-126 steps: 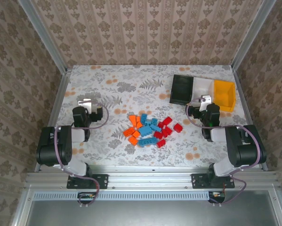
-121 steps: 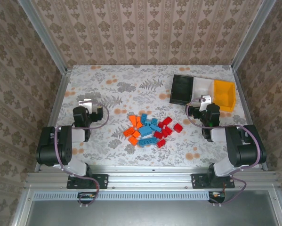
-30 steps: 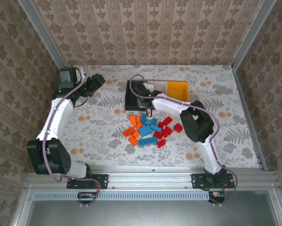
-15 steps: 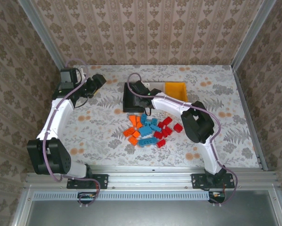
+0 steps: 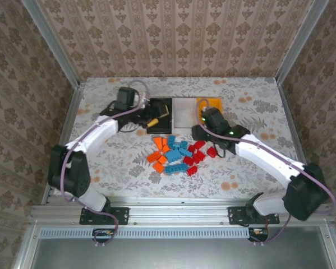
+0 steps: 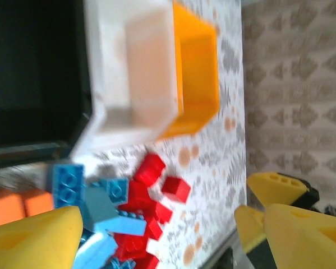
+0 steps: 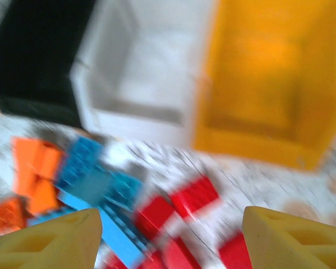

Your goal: Sort the legos into containers by color

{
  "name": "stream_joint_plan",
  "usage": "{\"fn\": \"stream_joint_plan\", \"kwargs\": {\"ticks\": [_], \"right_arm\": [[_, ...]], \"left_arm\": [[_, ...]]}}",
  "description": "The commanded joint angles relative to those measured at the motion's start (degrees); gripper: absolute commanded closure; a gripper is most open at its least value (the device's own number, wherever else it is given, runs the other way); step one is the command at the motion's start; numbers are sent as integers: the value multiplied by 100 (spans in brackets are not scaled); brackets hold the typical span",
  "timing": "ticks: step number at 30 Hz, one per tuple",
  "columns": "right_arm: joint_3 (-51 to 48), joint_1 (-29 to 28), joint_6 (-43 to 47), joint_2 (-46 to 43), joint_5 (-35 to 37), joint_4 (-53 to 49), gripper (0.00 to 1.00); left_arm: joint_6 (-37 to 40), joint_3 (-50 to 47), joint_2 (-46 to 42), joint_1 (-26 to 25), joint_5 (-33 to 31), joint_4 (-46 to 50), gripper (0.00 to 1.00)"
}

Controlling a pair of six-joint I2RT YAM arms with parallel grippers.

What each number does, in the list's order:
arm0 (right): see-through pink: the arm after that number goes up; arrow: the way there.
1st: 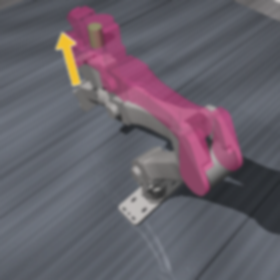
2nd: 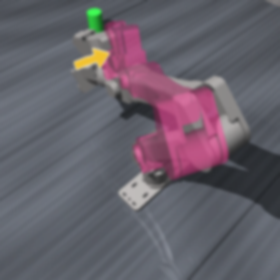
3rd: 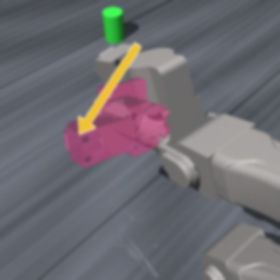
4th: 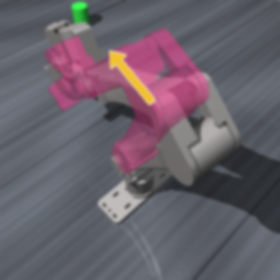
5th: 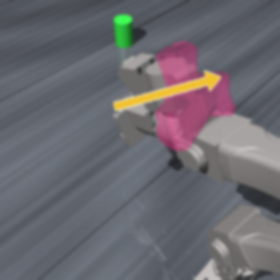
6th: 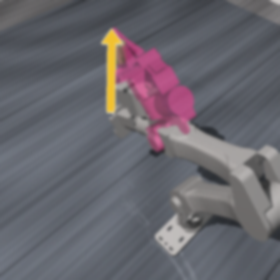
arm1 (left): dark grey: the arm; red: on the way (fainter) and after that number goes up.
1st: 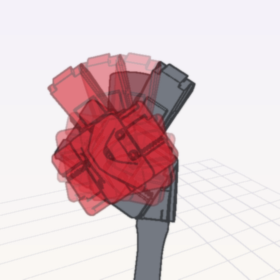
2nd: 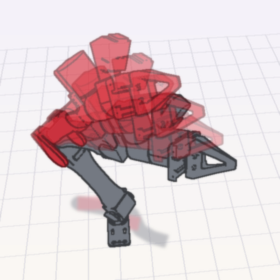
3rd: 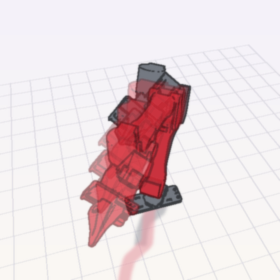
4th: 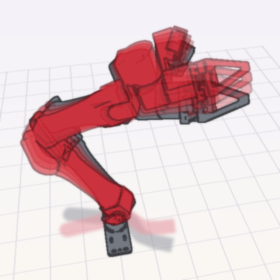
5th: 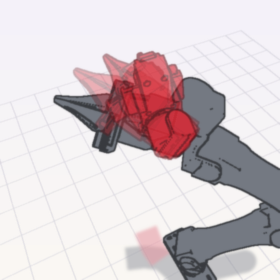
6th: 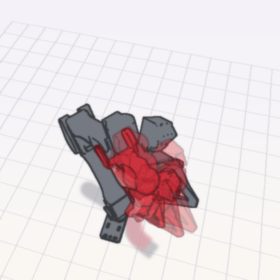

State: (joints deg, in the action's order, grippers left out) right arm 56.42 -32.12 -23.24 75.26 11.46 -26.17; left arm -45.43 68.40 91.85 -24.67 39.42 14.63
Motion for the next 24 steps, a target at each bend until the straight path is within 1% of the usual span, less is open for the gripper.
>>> {"fn": "stream_joint_plan", "kwargs": {"ticks": [1,3,5,8,11,13,16,19,24], "right_arm": [[-632,296,6,-482,-509,-735,34],[-863,320,-82,-606,-585,-865,36],[-1020,316,-144,-574,-831,-928,38],[-1193,324,-309,-372,-762,-999,40],[-1264,328,-424,-148,-849,-894,42],[-1229,329,-453,61,-696,-847,43],[-1121,345,-440,394,-498,-764,43],[-1050,452,-435,769,-336,-697,41],[-939,561,-390,1054,-178,-483,38]], "left_arm": [[-288,-108,211,-314,491,-242,13],[-373,-133,282,-355,569,-327,13],[-430,-143,309,-346,628,-374,13],[-423,-135,256,-325,630,-375,13],[-373,-118,175,-311,613,-333,13],[-327,-87,119,-273,593,-282,13],[-334,-90,70,-226,577,-268,13],[-335,-97,40,-197,577,-277,13],[-344,-99,-7,-178,604,-294,13]]}}
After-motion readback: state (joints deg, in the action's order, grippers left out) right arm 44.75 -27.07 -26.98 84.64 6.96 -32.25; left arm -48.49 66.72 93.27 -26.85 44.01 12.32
